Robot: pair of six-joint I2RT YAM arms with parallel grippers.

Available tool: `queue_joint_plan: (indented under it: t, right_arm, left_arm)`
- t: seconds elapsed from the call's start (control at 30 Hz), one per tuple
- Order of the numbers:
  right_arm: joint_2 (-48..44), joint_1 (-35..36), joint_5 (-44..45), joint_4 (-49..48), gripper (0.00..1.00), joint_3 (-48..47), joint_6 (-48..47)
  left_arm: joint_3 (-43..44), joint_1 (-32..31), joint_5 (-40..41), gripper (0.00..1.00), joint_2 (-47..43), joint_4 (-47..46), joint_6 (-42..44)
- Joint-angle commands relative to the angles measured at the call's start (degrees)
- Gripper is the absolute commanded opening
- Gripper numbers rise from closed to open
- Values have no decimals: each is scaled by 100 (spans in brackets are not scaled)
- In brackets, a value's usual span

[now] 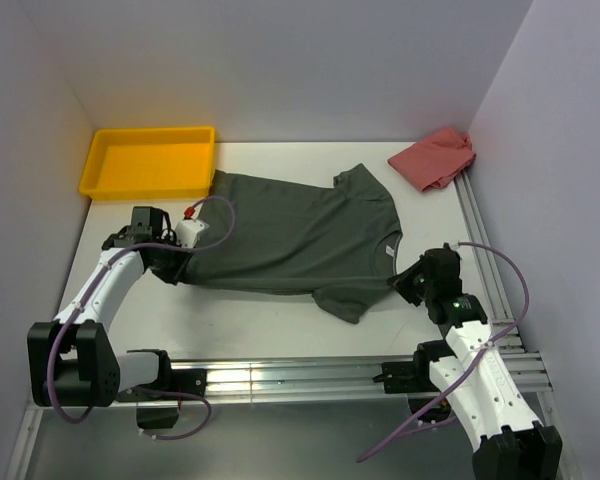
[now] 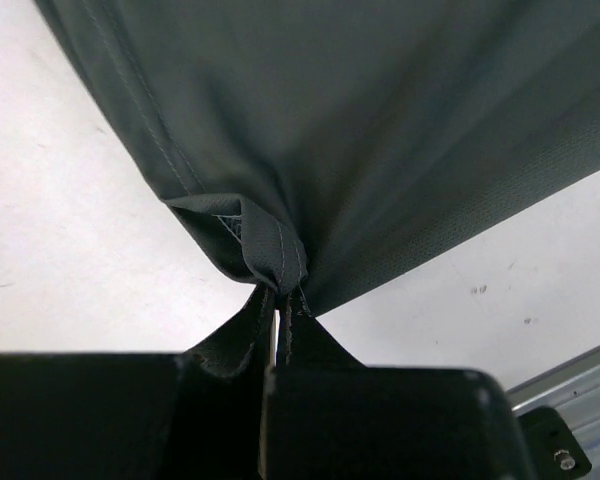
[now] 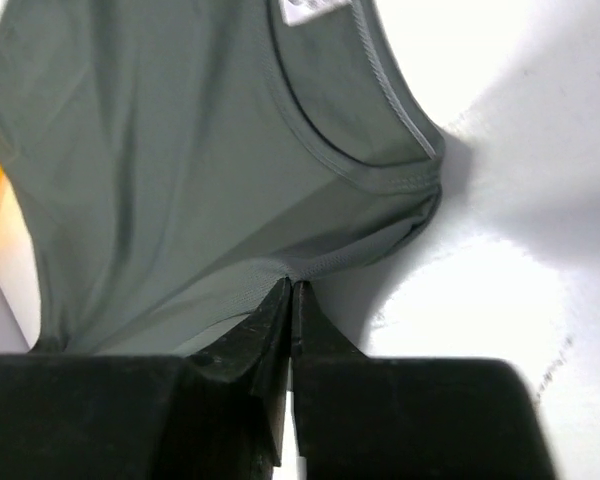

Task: Roll the t-shirts
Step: Flatten the tshirt

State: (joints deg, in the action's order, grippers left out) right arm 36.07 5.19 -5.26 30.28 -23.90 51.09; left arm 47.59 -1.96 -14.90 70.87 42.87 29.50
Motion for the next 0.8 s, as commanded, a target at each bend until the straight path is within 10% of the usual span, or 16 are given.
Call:
queue_joint_plan:
  t: [0.0,0.2,0.4,0.77]
  right_arm:
    - [-135,-53,86,373,12,-124,-126]
    - [-311,-53,51,320,52,-114,-82]
    - [-618,-27,-150,408,54,-212,-38]
    - [-927,113,-327,628,54,-80,-248]
  left_arm:
    - [-162,-7,-48,0,-4,160,232]
    - [-172,-15,-198,24,137,90,136]
    - [171,-15,-268,53,50,29,-137]
    - [409,90,487,67,-328,-95,-682]
